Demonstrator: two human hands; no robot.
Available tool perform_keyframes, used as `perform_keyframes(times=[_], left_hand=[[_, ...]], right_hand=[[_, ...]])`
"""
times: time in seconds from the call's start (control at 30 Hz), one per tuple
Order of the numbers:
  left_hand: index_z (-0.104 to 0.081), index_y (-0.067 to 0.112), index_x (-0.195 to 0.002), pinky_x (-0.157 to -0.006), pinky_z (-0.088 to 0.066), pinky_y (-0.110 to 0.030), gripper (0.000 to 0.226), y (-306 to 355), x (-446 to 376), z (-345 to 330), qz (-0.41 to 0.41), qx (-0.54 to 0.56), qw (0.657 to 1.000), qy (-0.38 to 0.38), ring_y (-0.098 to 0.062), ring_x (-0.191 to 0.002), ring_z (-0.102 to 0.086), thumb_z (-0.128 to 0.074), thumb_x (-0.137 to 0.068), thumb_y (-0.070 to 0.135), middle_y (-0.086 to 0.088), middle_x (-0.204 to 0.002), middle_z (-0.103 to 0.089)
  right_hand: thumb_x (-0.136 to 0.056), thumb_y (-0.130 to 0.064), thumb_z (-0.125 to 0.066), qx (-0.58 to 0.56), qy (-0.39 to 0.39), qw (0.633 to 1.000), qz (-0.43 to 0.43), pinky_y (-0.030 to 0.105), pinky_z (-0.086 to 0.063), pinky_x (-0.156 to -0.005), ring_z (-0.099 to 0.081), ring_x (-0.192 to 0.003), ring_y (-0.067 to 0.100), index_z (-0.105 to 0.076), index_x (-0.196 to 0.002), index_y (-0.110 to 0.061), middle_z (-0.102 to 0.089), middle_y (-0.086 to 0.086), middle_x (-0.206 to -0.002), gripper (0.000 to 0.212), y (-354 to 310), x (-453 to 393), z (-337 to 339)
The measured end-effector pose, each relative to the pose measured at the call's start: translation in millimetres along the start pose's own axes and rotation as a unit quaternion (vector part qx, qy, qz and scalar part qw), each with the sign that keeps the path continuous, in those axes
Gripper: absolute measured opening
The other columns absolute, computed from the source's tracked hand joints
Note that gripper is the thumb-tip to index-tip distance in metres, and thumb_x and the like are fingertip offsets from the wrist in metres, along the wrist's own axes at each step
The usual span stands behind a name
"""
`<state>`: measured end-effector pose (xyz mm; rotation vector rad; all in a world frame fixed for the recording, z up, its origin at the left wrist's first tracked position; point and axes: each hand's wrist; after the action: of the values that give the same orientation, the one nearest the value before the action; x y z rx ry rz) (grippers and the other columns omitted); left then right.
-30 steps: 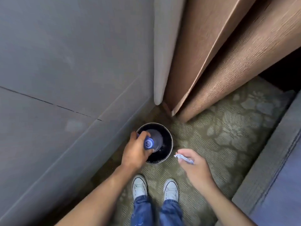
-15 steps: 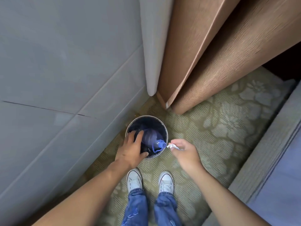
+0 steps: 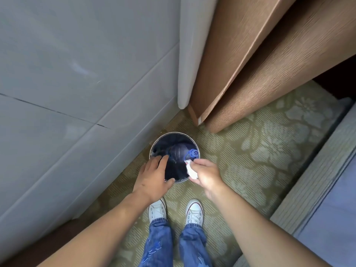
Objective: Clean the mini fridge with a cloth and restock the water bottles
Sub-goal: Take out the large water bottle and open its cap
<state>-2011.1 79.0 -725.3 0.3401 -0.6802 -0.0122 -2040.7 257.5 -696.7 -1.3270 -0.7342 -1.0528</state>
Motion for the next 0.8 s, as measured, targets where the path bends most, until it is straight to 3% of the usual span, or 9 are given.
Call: perform_keyframes(times=[0.07,0.17,0.3,0.4,0.47,0.5,0.57,0.7,0.8], left_hand=[[-0.012,0.022,-0.162,-0.125,-0.019,-0.040,0.086,-4,4,-2,0.002,0.008,1.000,0.001,-0.024,-0.152,-0.020,-0.056,-0.096,0.054,-0.003,-0.166,-0.021],[-0.013,0.022,-0.162,-0.124,-0.021,-0.040,0.086,-12,8,-4,0.008,0.022,1.000,0.003,-0.024,-0.152,-0.022,-0.057,-0.095,0.054,-0.004,-0.165,-0.023],[-0.013,0.021,-0.162,-0.124,-0.020,-0.039,0.085,-17,16,-3,0.009,0.019,1.000,0.008,-0.024,-0.151,-0.023,-0.057,-0.096,0.053,-0.004,-0.163,-0.026],[-0.016,0.020,-0.162,-0.123,-0.020,-0.038,0.084,-14,29,-2,0.007,0.024,0.999,0.020,-0.026,-0.149,-0.027,-0.057,-0.096,0.052,-0.005,-0.162,-0.029],[-0.021,0.018,-0.160,-0.122,-0.023,-0.038,0.083,-12,44,-2,0.014,0.032,0.999,0.020,-0.026,-0.147,-0.030,-0.059,-0.094,0.051,-0.006,-0.159,-0.033],[-0.023,0.018,-0.160,-0.122,-0.025,-0.039,0.083,-9,53,-2,0.021,0.039,0.999,0.020,-0.026,-0.146,-0.032,-0.060,-0.092,0.051,-0.006,-0.158,-0.035],[-0.028,0.018,-0.158,-0.121,-0.028,-0.039,0.083,-2,78,7,0.030,0.059,0.998,0.023,-0.026,-0.145,-0.035,-0.057,-0.089,0.055,-0.005,-0.156,-0.039],[-0.033,0.014,-0.156,-0.118,-0.030,-0.037,0.081,16,143,38,0.056,0.093,0.993,0.054,-0.024,-0.143,-0.038,-0.056,-0.090,0.055,-0.006,-0.154,-0.042],[-0.033,0.014,-0.157,-0.121,-0.029,-0.040,0.082,33,206,68,0.086,0.109,0.985,0.106,-0.023,-0.146,-0.036,-0.054,-0.091,0.058,-0.005,-0.157,-0.041]], right_hand=[[-0.096,-0.020,-0.070,0.006,-0.035,0.999,-0.012,0.045,-0.054,-0.102,-0.063,-0.118,0.032,-0.059,-0.132,-0.004,-0.064,0.021,-0.121,0.041,-3,-4,-11],[-0.099,-0.022,-0.064,0.026,-0.079,0.996,-0.040,0.040,-0.053,-0.100,-0.063,-0.113,0.025,-0.051,-0.141,-0.010,-0.062,0.008,-0.122,0.045,-1,-10,-16],[-0.099,-0.010,-0.056,0.116,-0.039,0.992,-0.035,0.040,-0.055,-0.091,-0.067,-0.094,0.026,-0.061,-0.125,-0.006,-0.067,0.012,-0.105,0.026,12,0,1],[-0.099,-0.002,-0.049,0.155,-0.011,0.986,-0.067,0.050,-0.053,-0.099,-0.071,-0.105,0.038,-0.063,-0.101,-0.010,-0.069,0.023,-0.115,0.015,38,17,27],[-0.099,-0.002,-0.048,0.164,-0.001,0.981,-0.100,0.047,-0.059,-0.083,-0.071,-0.084,0.031,-0.060,-0.091,-0.007,-0.071,0.020,-0.100,0.016,66,30,48],[-0.099,-0.002,-0.048,0.160,0.007,0.980,-0.117,0.042,-0.058,-0.065,-0.064,-0.069,0.026,-0.058,-0.090,-0.005,-0.067,0.016,-0.086,0.014,80,38,58],[-0.099,0.001,-0.047,0.140,0.031,0.981,-0.130,0.025,-0.037,-0.045,-0.049,-0.051,0.018,-0.057,-0.093,-0.004,-0.057,0.011,-0.070,0.013,103,61,76],[-0.098,-0.002,-0.051,0.138,0.026,0.979,-0.150,0.023,-0.030,-0.054,-0.047,-0.051,0.017,-0.058,-0.089,-0.009,-0.056,0.010,-0.069,0.014,126,123,104],[-0.098,0.000,-0.052,0.177,0.006,0.976,-0.126,0.022,-0.033,-0.051,-0.050,-0.051,0.019,-0.061,-0.084,-0.008,-0.058,0.011,-0.067,0.018,123,176,116]])
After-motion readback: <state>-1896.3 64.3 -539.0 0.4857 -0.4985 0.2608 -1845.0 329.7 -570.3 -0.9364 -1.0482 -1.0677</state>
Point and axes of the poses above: each hand's wrist, its own x-axis away from the middle knuckle, its own z-axis out of the back of the hand, y = z × x
